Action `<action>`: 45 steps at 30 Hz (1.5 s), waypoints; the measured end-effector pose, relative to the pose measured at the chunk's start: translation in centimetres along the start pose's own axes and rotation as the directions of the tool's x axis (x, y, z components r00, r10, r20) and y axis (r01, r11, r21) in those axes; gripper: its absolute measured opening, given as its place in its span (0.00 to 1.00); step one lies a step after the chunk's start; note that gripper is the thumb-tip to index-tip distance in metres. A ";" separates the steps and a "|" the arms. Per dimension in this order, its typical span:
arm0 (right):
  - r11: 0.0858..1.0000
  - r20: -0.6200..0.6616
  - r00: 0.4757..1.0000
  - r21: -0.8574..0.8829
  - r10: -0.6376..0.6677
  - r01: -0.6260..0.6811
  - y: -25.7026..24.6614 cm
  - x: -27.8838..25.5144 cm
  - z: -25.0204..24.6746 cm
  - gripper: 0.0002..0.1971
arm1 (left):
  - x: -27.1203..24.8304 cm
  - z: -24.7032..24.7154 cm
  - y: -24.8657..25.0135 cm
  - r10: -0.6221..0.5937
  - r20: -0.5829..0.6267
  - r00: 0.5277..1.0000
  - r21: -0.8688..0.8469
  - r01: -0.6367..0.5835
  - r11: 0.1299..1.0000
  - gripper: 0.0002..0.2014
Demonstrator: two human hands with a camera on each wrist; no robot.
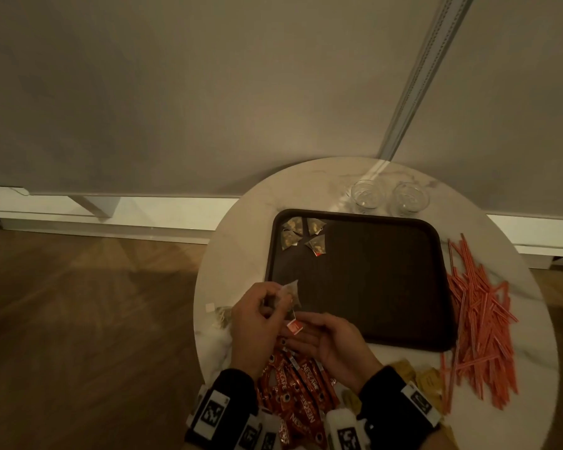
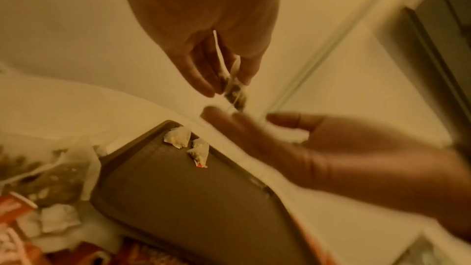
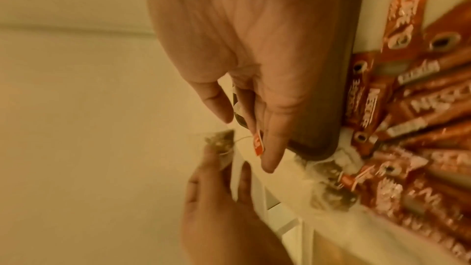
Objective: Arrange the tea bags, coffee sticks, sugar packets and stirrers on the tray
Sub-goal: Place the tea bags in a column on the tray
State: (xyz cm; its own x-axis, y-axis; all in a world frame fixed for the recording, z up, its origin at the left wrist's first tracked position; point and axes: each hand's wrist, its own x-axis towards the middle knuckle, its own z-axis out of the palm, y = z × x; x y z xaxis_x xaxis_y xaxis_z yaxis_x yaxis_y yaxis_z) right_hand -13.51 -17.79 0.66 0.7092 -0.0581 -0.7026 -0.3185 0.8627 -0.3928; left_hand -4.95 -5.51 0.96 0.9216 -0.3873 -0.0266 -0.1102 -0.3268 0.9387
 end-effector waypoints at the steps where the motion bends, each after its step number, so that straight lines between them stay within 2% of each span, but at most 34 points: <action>1: 0.997 0.009 1.000 0.078 0.004 -0.005 -0.2 0.0 0.0 0.20 | -0.1 0.2 -0.1 0.060 0.016 0.998 0.052 -0.061 0.997 0.04; 5: 0.978 0.010 0.999 0.205 -0.039 0.036 -1.3 -0.1 0.1 0.18 | -0.6 1.0 -1.2 0.191 0.149 0.970 0.201 -0.219 0.955 0.03; 9: 0.981 -0.046 0.993 0.159 -0.108 0.115 -2.1 0.1 -0.5 0.17 | -1.4 1.1 -1.7 0.236 0.297 0.925 0.257 -0.315 0.913 0.13; 14: 0.989 -0.019 0.989 -0.010 -0.145 0.145 -2.4 -0.1 -1.3 0.16 | -1.2 0.8 -0.3 0.180 0.201 0.963 0.114 -0.205 0.972 0.09; 21: 0.988 -0.007 0.992 -0.090 -0.129 0.128 -1.7 0.0 -1.8 0.16 | -0.2 1.1 0.3 0.011 0.245 0.969 0.118 -0.041 0.992 0.16; 24: 0.989 -0.023 0.991 -0.080 -0.130 0.128 -1.5 0.2 -2.0 0.16 | 0.0 1.2 0.2 0.037 0.266 0.963 0.127 -0.073 0.989 0.19; 27: 0.994 -0.038 0.994 -0.032 -0.107 0.105 -1.4 0.3 -2.2 0.17 | 0.0 1.3 0.0 0.156 0.235 0.960 0.155 -0.195 0.968 0.13; 29: 0.992 -0.017 0.994 -0.057 -0.110 0.109 -1.4 0.2 -2.3 0.17 | -0.1 1.3 -0.1 0.201 0.213 0.956 0.140 -0.233 0.962 0.09; 33: 0.977 0.021 0.989 -0.155 -0.144 0.145 -1.3 0.2 -2.6 0.20 | -0.3 1.5 0.0 0.182 0.224 0.957 0.113 -0.211 0.971 0.08; 35: 0.970 0.024 0.988 -0.187 -0.155 0.157 -1.3 0.3 -2.8 0.19 | -0.5 1.4 -0.2 0.175 0.226 0.958 0.105 -0.203 0.973 0.08; 38: 0.960 -0.008 0.983 -0.215 -0.184 0.178 -1.4 0.5 -2.9 0.15 | -0.8 1.0 -0.8 0.081 0.168 0.982 0.031 -0.088 0.996 0.04; 41: 0.950 -0.027 0.981 -0.257 -0.191 0.178 -1.4 0.5 -3.0 0.14 | -0.7 0.8 -1.4 -0.123 0.105 0.987 0.009 0.123 0.992 0.04; 42: 0.941 -0.032 0.980 -0.285 -0.196 0.180 -1.4 0.4 -3.1 0.14 | -0.4 0.7 -1.6 -0.220 0.115 0.969 0.006 0.221 0.975 0.06; 43: 0.929 -0.038 0.977 -0.321 -0.209 0.186 -1.4 0.4 -3.2 0.14 | -0.1 0.7 -1.6 -0.326 0.161 0.932 -0.004 0.330 0.944 0.07; 45: 0.888 -0.046 0.967 -0.408 -0.250 0.210 -1.3 0.5 -3.3 0.15 | 0.4 0.9 -1.4 -0.489 0.331 0.807 -0.023 0.525 0.851 0.13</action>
State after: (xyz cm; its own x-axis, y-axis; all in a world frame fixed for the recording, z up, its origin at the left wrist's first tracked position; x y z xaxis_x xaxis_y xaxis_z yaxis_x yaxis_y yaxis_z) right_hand -14.84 -20.60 -1.14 0.7365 -0.2948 -0.6088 -0.3908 0.5492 -0.7387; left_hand -4.77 -5.96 -0.66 0.6744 -0.4377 -0.5946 0.3991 -0.4614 0.7924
